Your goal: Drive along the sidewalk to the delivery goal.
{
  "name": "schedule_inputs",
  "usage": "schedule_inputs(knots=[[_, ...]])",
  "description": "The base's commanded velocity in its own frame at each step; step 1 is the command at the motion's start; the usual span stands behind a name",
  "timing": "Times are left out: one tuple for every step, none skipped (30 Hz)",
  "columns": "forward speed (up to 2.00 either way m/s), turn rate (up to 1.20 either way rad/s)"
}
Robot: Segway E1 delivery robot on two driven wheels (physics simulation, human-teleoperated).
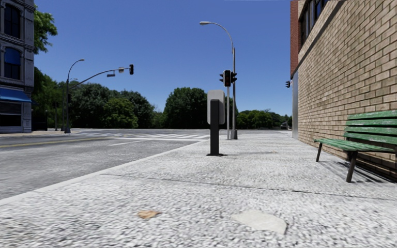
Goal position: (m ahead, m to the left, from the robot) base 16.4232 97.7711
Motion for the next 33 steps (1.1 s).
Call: schedule_inputs(knots=[[2.00,-0.31],[2.00,-0.31],[2.00,-0.31],[2.00,-0.31],[2.00,-0.40],[2.00,-0.49],[2.00,-0.49],[2.00,-0.53],[2.00,-0.55],[2.00,-0.55],[2.00,-0.57],[2.00,-0.58],[2.00,-0.58],[2.00,-0.58],[2.00,-0.58],[2.00,-0.58],[2.00,-0.58],[2.00,-0.58],[2.00,-0.58],[2.00,-0.58],[2.00,-0.58],[2.00,-0.56],[2.00,-0.35],[2.00,-0.35],[2.00,0.00],[2.00,0.00],[2.00,0.00],[2.00,0.00],[2.00,0.00],[2.00,0.00],[2.00,0.00],[2.00,0.00],[2.00,0.00]])
